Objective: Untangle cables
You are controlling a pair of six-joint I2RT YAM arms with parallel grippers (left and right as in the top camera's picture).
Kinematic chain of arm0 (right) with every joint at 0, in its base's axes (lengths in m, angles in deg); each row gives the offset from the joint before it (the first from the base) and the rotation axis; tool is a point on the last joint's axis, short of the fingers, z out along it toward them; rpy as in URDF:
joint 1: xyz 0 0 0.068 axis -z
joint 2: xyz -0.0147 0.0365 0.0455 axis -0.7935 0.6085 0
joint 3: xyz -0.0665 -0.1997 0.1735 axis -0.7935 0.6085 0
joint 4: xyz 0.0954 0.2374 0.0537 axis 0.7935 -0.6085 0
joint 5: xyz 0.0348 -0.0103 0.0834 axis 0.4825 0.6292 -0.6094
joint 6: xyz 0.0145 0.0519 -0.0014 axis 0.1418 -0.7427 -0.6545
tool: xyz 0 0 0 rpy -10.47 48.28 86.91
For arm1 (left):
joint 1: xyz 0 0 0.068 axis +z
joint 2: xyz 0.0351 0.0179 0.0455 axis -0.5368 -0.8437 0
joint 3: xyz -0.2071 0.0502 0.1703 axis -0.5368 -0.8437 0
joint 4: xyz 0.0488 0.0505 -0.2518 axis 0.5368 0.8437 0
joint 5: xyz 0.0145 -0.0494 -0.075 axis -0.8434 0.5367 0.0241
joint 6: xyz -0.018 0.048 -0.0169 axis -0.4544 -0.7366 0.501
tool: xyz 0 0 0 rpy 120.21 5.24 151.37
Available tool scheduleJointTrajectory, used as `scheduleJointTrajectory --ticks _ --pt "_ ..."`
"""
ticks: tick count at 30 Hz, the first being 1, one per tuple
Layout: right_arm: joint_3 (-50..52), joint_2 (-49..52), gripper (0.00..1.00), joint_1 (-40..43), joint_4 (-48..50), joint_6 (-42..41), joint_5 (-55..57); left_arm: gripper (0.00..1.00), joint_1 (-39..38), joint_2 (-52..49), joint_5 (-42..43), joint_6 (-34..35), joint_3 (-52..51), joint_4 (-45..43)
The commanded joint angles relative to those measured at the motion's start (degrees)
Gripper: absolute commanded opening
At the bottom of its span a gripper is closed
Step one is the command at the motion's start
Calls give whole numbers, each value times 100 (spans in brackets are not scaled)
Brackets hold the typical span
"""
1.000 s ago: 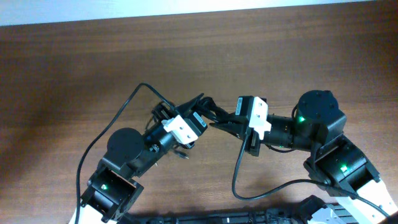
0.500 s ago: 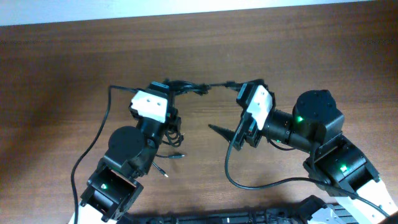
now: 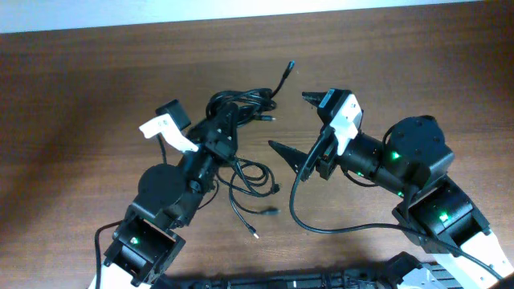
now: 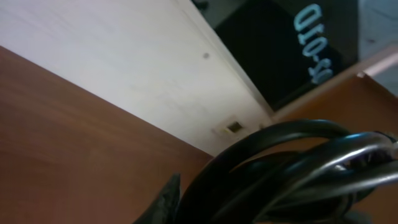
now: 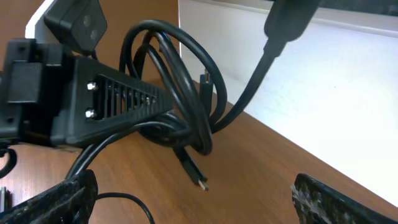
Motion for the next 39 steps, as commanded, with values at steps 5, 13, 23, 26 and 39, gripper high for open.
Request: scheduleJointTrajectory --ticks 5,13,23,26,39 --pt "-72 15 70 0 284 424 -98 0 33 42 1005 184 50 -160" --pt "-72 15 25 0 299 579 -98 0 33 20 1255 184 50 -339" --pt "-72 17 4 0 315 1029 -1198 0 35 -205 1034 181 50 -529" --pt "-72 98 4 0 234 1029 -2083 0 35 -428 876 179 50 -973" --pt "-72 387 5 0 262 1502 -3442 0 33 -721 848 181 50 -2116"
